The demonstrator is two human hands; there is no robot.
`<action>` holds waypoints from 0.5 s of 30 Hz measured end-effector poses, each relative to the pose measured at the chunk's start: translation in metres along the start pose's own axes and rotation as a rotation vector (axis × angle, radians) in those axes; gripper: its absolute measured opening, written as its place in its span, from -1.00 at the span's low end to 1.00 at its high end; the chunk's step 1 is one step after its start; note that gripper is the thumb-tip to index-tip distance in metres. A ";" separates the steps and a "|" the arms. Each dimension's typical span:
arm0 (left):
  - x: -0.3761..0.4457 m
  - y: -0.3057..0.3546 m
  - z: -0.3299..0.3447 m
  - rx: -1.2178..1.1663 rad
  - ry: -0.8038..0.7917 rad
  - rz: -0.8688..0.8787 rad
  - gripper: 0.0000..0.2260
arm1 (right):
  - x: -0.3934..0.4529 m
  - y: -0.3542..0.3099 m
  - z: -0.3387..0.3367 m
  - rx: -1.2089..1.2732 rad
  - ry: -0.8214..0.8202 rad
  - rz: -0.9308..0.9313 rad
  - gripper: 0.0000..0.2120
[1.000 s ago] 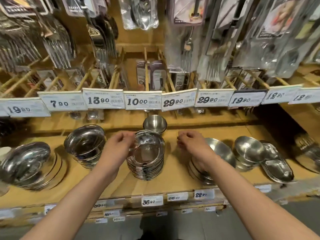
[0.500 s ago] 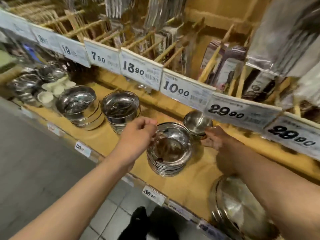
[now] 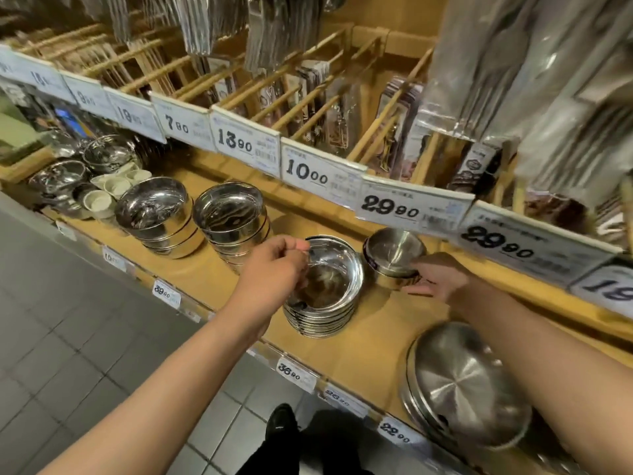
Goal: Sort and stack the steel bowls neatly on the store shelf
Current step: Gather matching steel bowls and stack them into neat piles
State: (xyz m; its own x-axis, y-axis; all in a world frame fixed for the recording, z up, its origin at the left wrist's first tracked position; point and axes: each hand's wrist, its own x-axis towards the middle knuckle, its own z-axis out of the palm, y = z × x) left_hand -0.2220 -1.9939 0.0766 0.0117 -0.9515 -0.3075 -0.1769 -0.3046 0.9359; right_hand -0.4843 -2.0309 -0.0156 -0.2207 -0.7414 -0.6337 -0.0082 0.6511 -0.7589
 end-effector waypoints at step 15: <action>-0.032 0.008 0.093 0.226 -0.259 0.018 -0.41 | -0.137 0.015 -0.062 -0.059 0.223 -0.108 -0.82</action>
State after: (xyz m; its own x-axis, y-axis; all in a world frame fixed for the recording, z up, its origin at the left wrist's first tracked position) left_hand -0.3154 -1.9623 0.0783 -0.2387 -0.9050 -0.3520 -0.3887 -0.2432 0.8887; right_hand -0.5150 -1.9090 0.0693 -0.4254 -0.7569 -0.4960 -0.0984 0.5835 -0.8061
